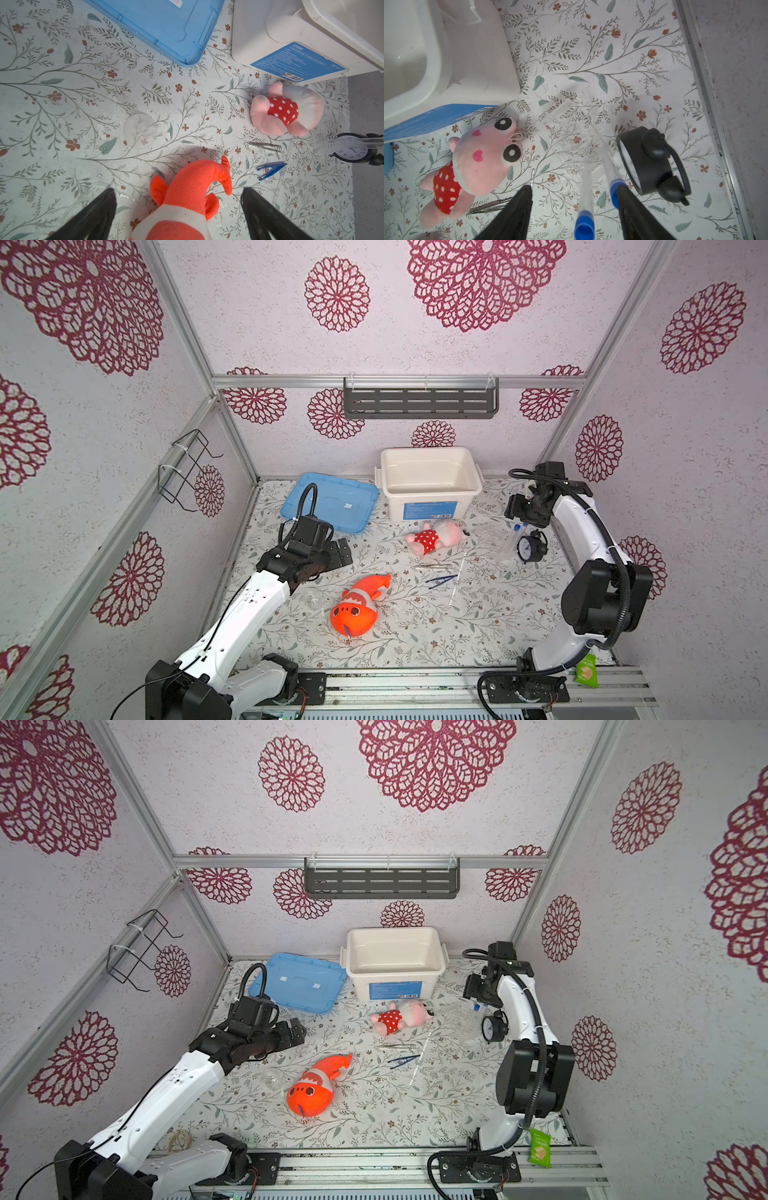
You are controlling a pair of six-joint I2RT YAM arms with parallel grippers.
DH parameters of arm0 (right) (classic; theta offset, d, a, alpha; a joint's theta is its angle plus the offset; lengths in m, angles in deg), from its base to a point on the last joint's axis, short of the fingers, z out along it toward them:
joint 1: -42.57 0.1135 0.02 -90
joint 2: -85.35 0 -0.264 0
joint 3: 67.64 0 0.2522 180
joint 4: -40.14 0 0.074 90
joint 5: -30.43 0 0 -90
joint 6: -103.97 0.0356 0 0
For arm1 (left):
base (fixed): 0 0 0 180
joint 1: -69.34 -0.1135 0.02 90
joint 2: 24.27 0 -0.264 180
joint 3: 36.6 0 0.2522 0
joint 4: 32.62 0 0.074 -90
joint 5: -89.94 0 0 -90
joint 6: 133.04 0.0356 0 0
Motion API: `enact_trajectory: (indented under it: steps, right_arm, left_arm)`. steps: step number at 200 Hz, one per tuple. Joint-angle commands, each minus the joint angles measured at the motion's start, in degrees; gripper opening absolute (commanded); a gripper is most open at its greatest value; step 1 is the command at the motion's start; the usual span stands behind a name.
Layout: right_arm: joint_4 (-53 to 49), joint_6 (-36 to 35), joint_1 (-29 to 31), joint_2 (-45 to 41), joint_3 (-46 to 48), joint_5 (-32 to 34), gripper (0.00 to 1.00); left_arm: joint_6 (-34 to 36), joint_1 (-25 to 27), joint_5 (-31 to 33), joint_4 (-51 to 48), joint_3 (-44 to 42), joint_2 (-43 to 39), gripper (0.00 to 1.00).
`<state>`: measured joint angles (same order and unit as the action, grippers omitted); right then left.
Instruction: Organize the chemistry lab equipment
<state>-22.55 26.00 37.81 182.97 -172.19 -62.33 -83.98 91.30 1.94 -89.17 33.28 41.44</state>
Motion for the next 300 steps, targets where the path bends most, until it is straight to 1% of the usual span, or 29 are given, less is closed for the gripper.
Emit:
enact_trajectory:
  steps: [1,39,118,188,300]
  right_arm:
    - [-1.3,-0.4,-0.4,1.1,-1.1,1.4,0.68]
    - [-1.8,-0.6,-0.4,2.0,-2.4,0.7,0.69]
    - [-0.5,0.4,-0.3,-0.1,-1.1,-3.1,0.69]
    - [-1.3,0.1,-0.3,-1.3,-2.0,-2.7,0.69]
    - [-1.3,0.3,-0.3,-3.2,-1.0,-3.4,0.69]
  left_arm:
    - [0.8,-0.4,0.9,-0.4,1.6,0.2,0.97]
    - [0.8,-0.4,1.1,-0.7,1.7,-0.1,0.97]
    - [0.7,-0.4,1.5,-1.3,1.8,-0.5,0.97]
    - [0.1,-0.4,1.1,-1.0,1.3,-1.1,0.97]
    - [-0.4,-0.4,0.6,-0.4,1.3,-0.7,0.97]
